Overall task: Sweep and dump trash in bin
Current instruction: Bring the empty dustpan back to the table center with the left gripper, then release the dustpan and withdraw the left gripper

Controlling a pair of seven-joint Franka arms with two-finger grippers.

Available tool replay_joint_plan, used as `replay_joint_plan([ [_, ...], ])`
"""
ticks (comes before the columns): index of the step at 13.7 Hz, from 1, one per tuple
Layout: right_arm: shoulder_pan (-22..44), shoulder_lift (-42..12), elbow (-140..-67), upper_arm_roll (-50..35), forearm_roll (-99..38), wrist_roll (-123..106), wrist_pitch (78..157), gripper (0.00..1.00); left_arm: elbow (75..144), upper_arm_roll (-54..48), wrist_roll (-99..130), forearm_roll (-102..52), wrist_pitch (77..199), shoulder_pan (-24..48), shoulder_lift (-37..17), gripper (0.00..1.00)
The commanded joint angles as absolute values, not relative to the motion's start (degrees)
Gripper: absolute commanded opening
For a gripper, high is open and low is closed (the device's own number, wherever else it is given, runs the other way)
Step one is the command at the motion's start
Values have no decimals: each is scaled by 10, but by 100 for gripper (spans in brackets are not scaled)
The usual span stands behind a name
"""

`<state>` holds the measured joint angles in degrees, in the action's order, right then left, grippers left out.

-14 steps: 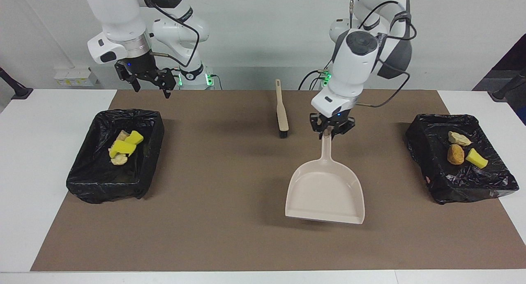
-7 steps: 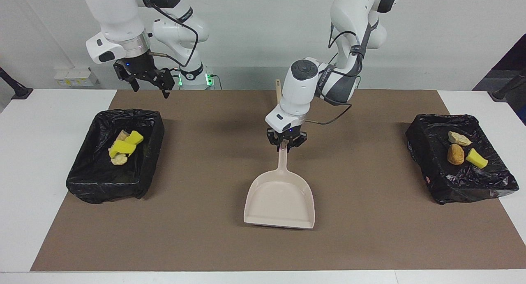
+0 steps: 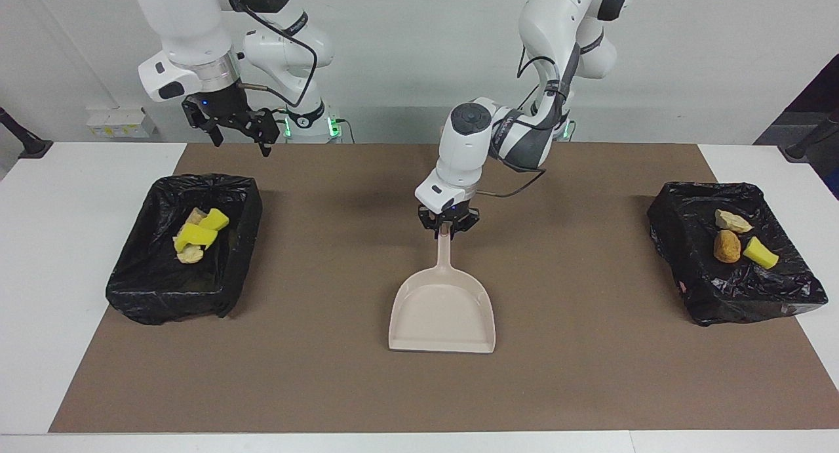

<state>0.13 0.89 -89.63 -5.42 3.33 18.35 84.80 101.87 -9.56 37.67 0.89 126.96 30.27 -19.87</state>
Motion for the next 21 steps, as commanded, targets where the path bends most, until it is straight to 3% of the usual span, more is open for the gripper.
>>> replay_joint_plan([
  [1, -4, 16, -903, -55, 26, 174, 853, 100, 1030, -83, 410, 4, 1282, 314, -192, 99],
  [7, -5, 15, -902, -54, 12, 176, 853, 100, 1021, -75, 404, 9, 1242, 272, -147, 100],
  [13, -8, 15, -902, -54, 11, 176, 853, 100, 1023, -75, 258, 10, 1074, 152, -48, 100],
  [21, -8, 15, -902, -54, 11, 171, 863, 100, 1021, -75, 124, 10, 967, 45, 30, 100],
])
